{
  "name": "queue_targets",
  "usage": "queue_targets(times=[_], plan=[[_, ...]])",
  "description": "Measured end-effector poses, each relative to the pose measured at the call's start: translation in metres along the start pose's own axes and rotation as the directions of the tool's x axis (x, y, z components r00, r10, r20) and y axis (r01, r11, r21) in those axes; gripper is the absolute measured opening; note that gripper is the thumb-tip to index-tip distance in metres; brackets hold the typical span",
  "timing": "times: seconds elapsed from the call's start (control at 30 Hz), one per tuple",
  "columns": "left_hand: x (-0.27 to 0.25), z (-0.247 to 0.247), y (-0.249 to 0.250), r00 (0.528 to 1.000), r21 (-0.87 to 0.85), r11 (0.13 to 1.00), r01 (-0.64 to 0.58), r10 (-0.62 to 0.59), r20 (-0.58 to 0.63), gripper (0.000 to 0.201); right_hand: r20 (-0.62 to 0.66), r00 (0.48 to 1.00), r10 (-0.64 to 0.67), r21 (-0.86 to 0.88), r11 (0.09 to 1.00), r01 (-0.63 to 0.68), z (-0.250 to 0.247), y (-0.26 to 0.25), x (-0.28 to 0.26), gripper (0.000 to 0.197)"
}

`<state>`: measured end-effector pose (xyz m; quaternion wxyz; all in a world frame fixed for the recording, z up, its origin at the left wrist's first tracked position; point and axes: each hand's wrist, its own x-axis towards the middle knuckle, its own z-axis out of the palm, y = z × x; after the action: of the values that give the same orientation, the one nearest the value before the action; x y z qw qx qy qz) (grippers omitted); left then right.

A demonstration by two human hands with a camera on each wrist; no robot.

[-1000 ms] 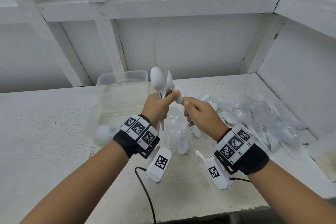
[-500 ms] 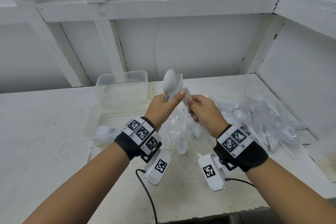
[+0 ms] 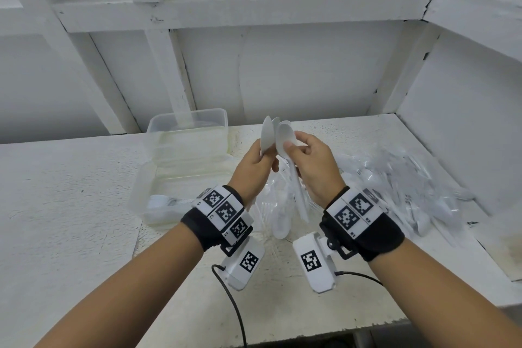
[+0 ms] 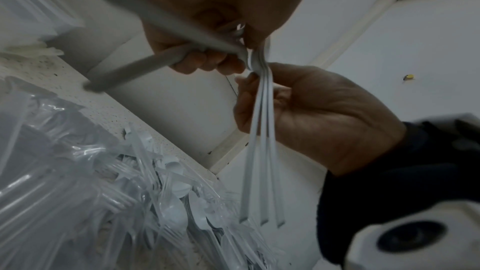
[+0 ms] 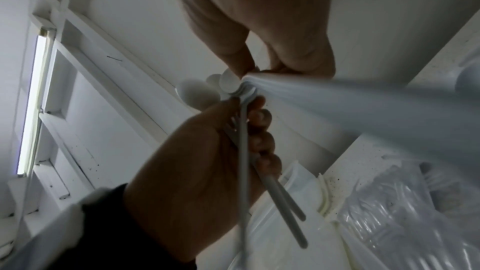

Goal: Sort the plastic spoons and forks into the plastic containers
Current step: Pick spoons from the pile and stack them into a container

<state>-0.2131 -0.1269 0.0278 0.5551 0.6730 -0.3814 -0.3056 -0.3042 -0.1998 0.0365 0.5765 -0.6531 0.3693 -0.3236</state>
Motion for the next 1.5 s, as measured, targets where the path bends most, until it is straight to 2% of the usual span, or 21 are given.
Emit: queue_targets(times=[0.13, 0.27, 0.4, 0.47, 0.57, 0.7, 0.77, 0.83, 0.9, 1.0, 1.1, 1.2, 1.33, 1.43, 1.5], plan=[[-0.002, -0.001, 0.004, 0.998, 0.039, 0.999, 0.018, -0.020, 0.057, 0.032, 0.003, 0.999, 0.036, 0.013, 0.999, -0.036, 0.002, -0.002, 0.001, 0.032], [-0.005, 0.000, 0.006, 0.995, -0.073, 0.993, 0.089, -0.085, 0.057, 0.038, -0.010, 1.000, 0.021, -0.011, 1.000, -0.021, -0.002, -0.007, -0.001, 0.032], [-0.003, -0.005, 0.005, 0.989, -0.222, 0.964, 0.150, -0.145, 0.036, 0.025, 0.013, 0.996, -0.087, -0.058, 0.994, 0.088, -0.006, -0.013, -0.002, 0.029], [-0.002, -0.005, 0.006, 0.991, -0.183, 0.975, 0.129, -0.120, 0.062, 0.020, 0.045, 0.990, -0.132, -0.099, 0.986, 0.136, -0.005, -0.015, -0.002, 0.026], [-0.002, -0.004, 0.007, 0.992, -0.127, 0.988, 0.084, -0.071, 0.105, 0.027, 0.051, 0.986, -0.162, -0.180, 0.969, 0.168, -0.002, -0.013, -0.001, 0.022], [-0.001, -0.007, 0.005, 0.985, -0.123, 0.985, 0.119, -0.101, 0.143, 0.030, 0.047, 0.985, -0.166, -0.253, 0.952, 0.172, -0.003, -0.011, 0.002, 0.018], [0.001, -0.009, 0.002, 0.986, -0.112, 0.985, 0.131, -0.117, 0.117, 0.030, 0.022, 0.986, -0.166, -0.264, 0.950, 0.165, -0.008, -0.010, 0.003, 0.022], [0.003, -0.012, -0.002, 0.991, -0.107, 0.985, 0.133, -0.130, 0.030, 0.029, -0.009, 0.986, -0.166, -0.271, 0.950, 0.157, -0.013, -0.011, 0.005, 0.028], [0.004, -0.015, -0.002, 0.991, -0.066, 0.990, 0.124, -0.126, -0.036, 0.024, -0.011, 0.985, -0.171, -0.267, 0.950, 0.161, -0.017, -0.012, 0.006, 0.028], [0.006, -0.016, -0.002, 0.993, 0.020, 0.993, 0.115, -0.115, -0.009, 0.032, 0.004, 0.984, -0.177, -0.233, 0.957, 0.173, -0.019, -0.014, 0.005, 0.026], [0.005, -0.012, 0.002, 0.983, -0.090, 0.980, 0.180, -0.176, 0.050, 0.039, 0.017, 0.986, -0.165, -0.167, 0.972, 0.166, -0.017, -0.013, 0.005, 0.025], [0.004, -0.006, 0.000, 0.989, -0.043, 0.989, 0.138, -0.136, 0.050, 0.027, 0.056, 0.989, -0.136, -0.090, 0.986, 0.141, -0.013, -0.014, 0.003, 0.023], [0.000, -0.003, 0.002, 0.988, -0.146, 0.981, 0.128, -0.114, 0.101, 0.011, 0.077, 0.989, -0.126, -0.024, 0.991, 0.128, -0.008, -0.014, 0.002, 0.021], [-0.002, -0.003, 0.003, 0.987, -0.145, 0.982, 0.119, -0.101, 0.122, 0.015, 0.074, 0.989, -0.127, -0.021, 0.991, 0.129, -0.008, -0.012, 0.003, 0.021], [-0.004, -0.004, 0.004, 0.984, -0.203, 0.969, 0.139, -0.111, 0.142, 0.022, 0.068, 0.989, -0.133, -0.024, 0.991, 0.135, -0.008, -0.010, 0.005, 0.022]])
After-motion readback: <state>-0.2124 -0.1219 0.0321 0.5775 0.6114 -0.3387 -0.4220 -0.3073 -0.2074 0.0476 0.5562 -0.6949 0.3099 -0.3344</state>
